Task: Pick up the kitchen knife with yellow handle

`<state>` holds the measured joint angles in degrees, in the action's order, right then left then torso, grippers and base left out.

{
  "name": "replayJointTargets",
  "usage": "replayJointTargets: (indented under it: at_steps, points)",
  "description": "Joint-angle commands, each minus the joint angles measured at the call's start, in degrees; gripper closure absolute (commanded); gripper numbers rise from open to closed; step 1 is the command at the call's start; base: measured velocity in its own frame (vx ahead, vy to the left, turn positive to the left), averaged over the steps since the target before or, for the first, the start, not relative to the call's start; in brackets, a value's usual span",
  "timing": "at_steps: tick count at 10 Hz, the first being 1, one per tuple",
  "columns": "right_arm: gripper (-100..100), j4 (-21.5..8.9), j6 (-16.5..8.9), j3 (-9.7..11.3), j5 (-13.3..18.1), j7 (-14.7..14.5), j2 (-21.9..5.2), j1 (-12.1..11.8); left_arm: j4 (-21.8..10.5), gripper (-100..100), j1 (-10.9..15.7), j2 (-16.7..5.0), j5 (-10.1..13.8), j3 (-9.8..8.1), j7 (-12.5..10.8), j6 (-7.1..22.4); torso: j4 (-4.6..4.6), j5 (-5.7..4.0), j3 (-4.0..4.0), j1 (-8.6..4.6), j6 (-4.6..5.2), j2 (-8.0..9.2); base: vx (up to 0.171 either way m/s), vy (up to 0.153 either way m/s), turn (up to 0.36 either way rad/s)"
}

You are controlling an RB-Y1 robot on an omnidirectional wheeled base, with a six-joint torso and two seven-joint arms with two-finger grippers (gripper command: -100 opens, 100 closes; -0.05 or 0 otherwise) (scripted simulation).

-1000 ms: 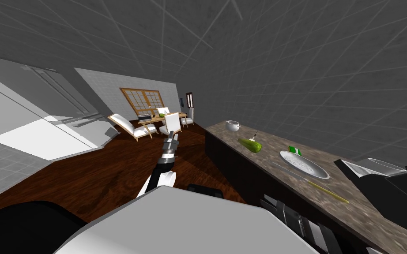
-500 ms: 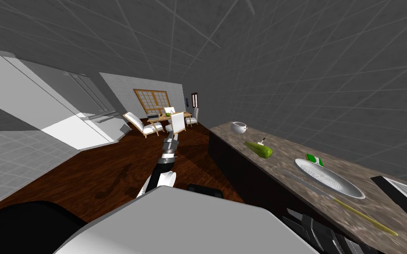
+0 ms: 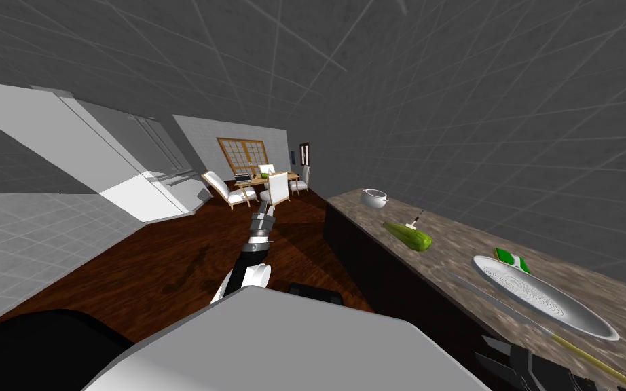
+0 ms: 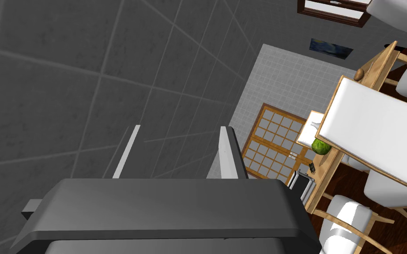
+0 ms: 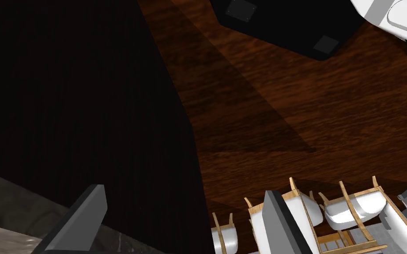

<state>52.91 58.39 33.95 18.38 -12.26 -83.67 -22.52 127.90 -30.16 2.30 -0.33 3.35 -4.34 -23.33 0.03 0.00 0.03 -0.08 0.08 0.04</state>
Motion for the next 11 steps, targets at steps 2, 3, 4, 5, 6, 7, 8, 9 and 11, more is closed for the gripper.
replayJointTargets:
  at_steps: [2,3,4,5,6,7,8,9,11]
  points:
    - [-100,-1.49,0.35,1.24,1.59,-0.49,-2.57,0.94,0.0,0,0.01,0.0,0.0,0.0,0.0,0.0,0.0,0.02,0.0,0.02,-0.04,0.0,0.015,-0.009,0.1]
    - [-100,-2.92,0.35,1.24,1.59,-0.49,-2.57,0.94,0.0,0,0.0,0.0,0.0,0.0,0.0,0.0,0.0,-0.03,0.01,0.0,-0.01,0.01,0.005,-0.005,0.002]
    - [-100,-4.85,0.43,2.14,2.79,-0.78,-4.6,1.46,0.0,0,0.0,0.0,0.0,0.0,0.0,0.0,0.01,-0.02,0.03,0.0,0.02,0.06,0.011,-0.006,0.14]
    - [-100,-5.58,0.43,2.14,2.79,-0.78,-4.6,1.46,0.0,0,0.01,0.0,0.0,0.0,0.0,0.0,0.01,0.0,0.02,0.01,-0.05,0.03,0.01,-0.014,0.083]
    - [-100,-7.07,0.46,3.0,3.95,-1.05,-6.3,1.96,0.0,0,0.0,0.0,0.0,0.0,0.0,0.0,0.01,-0.02,0.02,-0.01,0.01,0.04,0.014,-0.019,0.103]
    - [-100,-7.67,0.46,3.0,3.95,-1.05,-6.3,1.96,0.0,0,0.0,0.0,0.0,0.0,0.0,0.0,0.01,-0.01,0.01,-0.03,-0.03,0.02,0.012,-0.022,0.08]
    - [-100,-7.6,0.46,3.0,3.95,-1.05,-6.3,1.96,0.0,0,0.0,0.0,0.0,0.0,0.0,0.0,0.01,-0.02,0.02,-0.04,0.01,0.03,0.007,-0.013,-0.004]
    - [-100,-8.98,0.43,3.84,5.09,-1.28,-7.67,2.41,0.0,0,0.0,0.0,0.0,0.0,0.0,0.0,0.01,-0.04,0.03,-0.02,0.02,0.06,0.013,-0.017,0.107]
    - [-100,-9.38,0.43,3.84,5.09,-1.28,-7.67,2.41,0.0,0,0.0,0.0,0.0,0.0,0.0,0.0,0.01,-0.03,0.02,-0.04,0.01,0.03,0.011,-0.018,0.039]
